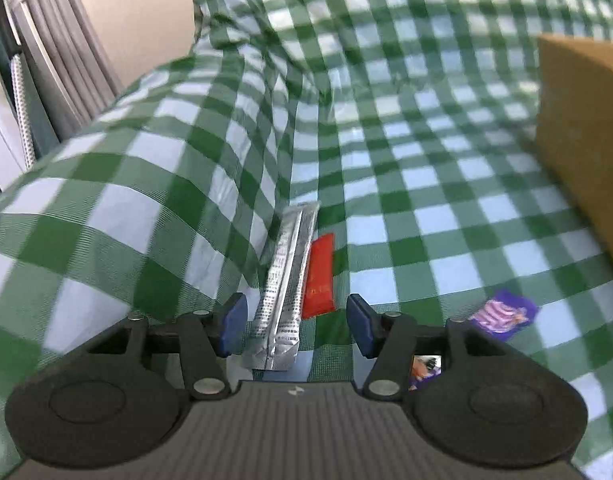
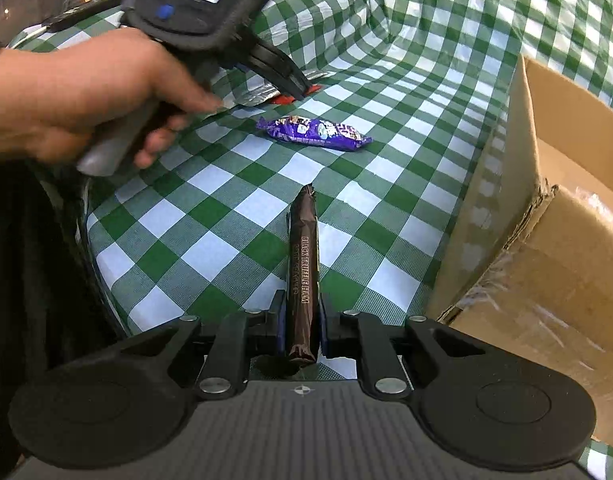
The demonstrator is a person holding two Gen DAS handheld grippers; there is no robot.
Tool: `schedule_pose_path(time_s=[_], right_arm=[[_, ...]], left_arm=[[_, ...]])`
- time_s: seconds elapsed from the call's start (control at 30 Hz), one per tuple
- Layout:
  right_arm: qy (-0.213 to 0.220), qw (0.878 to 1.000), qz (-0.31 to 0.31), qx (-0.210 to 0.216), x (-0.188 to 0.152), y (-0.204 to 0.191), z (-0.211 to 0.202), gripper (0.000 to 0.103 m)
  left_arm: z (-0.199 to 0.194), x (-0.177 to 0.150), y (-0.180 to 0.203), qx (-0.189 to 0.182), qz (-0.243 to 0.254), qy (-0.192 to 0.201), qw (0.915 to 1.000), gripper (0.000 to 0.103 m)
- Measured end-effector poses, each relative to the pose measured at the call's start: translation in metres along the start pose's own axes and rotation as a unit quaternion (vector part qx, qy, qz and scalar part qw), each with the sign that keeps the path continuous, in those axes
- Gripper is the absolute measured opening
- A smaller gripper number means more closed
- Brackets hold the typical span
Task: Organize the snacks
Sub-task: 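Grasp the purple-and-pink tube with the left tool while the right tool holds the chocolate bar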
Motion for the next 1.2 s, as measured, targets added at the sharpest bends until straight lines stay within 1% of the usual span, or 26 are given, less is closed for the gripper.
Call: schedule_pose_path(time_s=[0.03, 0.07, 0.1, 0.13, 0.17, 0.23, 0.3, 0.47, 0.53, 0.57, 0.6, 0.67, 0.73, 0.77, 0.8, 0.87, 0.9, 0.93, 0.97, 1.0, 1.03, 1.1, 1.2], right_arm=[[-0.002, 1.000, 0.000, 0.001, 0.000, 0.000, 0.001, 0.017], [-0.004, 1.000, 0.001, 0.002, 0.000, 0.001, 0.002, 0.017], [-0.005, 1.000, 0.002, 0.003, 0.001, 0.001, 0.002, 0.017], [-0.005, 1.000, 0.003, 0.004, 0.001, 0.001, 0.003, 0.017], [-0.005, 1.000, 0.004, 0.004, 0.001, 0.001, 0.003, 0.017], [-0.005, 1.000, 0.004, 0.003, 0.001, 0.000, 0.003, 0.017], [-0.004, 1.000, 0.005, 0.002, 0.001, 0.000, 0.003, 0.017], [0.001, 1.000, 0.001, -0.006, 0.000, -0.001, 0.002, 0.017], [0.005, 1.000, 0.001, -0.010, 0.000, -0.001, 0.002, 0.017], [0.006, 1.000, 0.000, -0.013, 0.000, -0.001, 0.001, 0.017], [0.007, 1.000, 0.000, -0.015, 0.000, -0.001, 0.001, 0.017], [0.010, 1.000, -0.002, -0.020, 0.000, -0.001, 0.000, 0.017], [0.013, 1.000, -0.004, -0.024, -0.002, -0.002, -0.001, 0.017], [0.014, 1.000, -0.005, -0.026, -0.002, -0.002, -0.002, 0.017], [0.016, 0.999, -0.005, -0.028, -0.003, -0.002, -0.003, 0.017], [0.019, 0.999, -0.006, -0.032, -0.004, -0.003, -0.005, 0.017], [0.020, 0.999, -0.006, -0.033, -0.005, -0.003, -0.006, 0.017], [0.022, 0.999, -0.006, -0.034, -0.006, -0.003, -0.007, 0.017], [0.023, 0.999, -0.006, -0.035, -0.006, -0.003, -0.008, 0.017], [0.023, 0.999, -0.007, -0.037, -0.007, -0.003, -0.009, 0.017], [0.024, 0.999, -0.008, -0.038, -0.007, -0.003, -0.009, 0.017], [0.025, 0.999, -0.009, -0.039, -0.008, -0.003, -0.009, 0.018], [0.026, 0.999, -0.003, -0.037, -0.006, -0.002, -0.007, 0.018]], left_arm=[[0.006, -0.001, -0.001, 0.000, -0.003, -0.012, 0.9999, 0.060], [0.012, -0.002, -0.002, -0.004, -0.010, -0.026, 0.9996, 0.057], [0.015, -0.004, -0.004, -0.005, -0.017, -0.035, 0.9992, 0.050], [0.018, -0.006, -0.006, -0.005, -0.021, -0.043, 0.9989, 0.022], [0.020, -0.009, -0.007, -0.009, -0.023, -0.050, 0.9984, 0.000], [0.017, -0.012, -0.009, -0.019, -0.029, -0.053, 0.9980, 0.000], [0.006, -0.013, -0.012, -0.016, -0.032, -0.042, 0.9985, 0.000], [-0.046, -0.021, -0.020, -0.047, -0.085, -0.013, 0.9952, 0.000], [-0.070, -0.025, -0.024, -0.072, -0.122, -0.003, 0.9900, 0.000], [-0.081, -0.026, -0.024, -0.090, -0.143, 0.001, 0.9857, 0.000], [-0.092, -0.030, -0.025, -0.109, -0.163, 0.007, 0.9806, 0.000], [-0.114, -0.043, -0.025, -0.154, -0.202, 0.017, 0.9671, 0.000], [-0.128, -0.054, -0.020, -0.176, -0.210, 0.015, 0.9616, 0.000], [-0.131, -0.060, -0.017, -0.181, -0.207, 0.013, 0.9614, 0.000], [-0.132, -0.063, -0.015, -0.179, -0.199, 0.012, 0.9634, 0.000], [-0.132, -0.062, -0.015, -0.153, -0.180, 0.009, 0.9715, 0.000], [-0.131, -0.060, -0.017, -0.143, -0.178, 0.011, 0.9736, 0.003], [-0.128, -0.056, -0.020, -0.131, -0.170, 0.015, 0.9765, 0.011], [-0.126, -0.053, -0.021, -0.116, -0.161, 0.020, 0.9799, 0.026], [-0.120, -0.047, -0.023, -0.093, -0.147, 0.027, 0.9844, 0.032], [-0.114, -0.041, -0.024, -0.069, -0.131, 0.033, 0.9884, 0.035], [-0.099, -0.034, -0.025, -0.042, -0.107, 0.033, 0.9929, 0.035], [-0.068, -0.022, -0.018, -0.009, -0.071, 0.021, 0.9973, 0.035]])
Point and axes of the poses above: each gripper's, at about its wrist camera, not at the fingertips, and z roughly the way its jaws point, y to its right, x to its top, the point moved 4 cm from there along z, roughly the way its jaws point, and after that the axes turned 11 degrees about z, right-handed, at the moved point
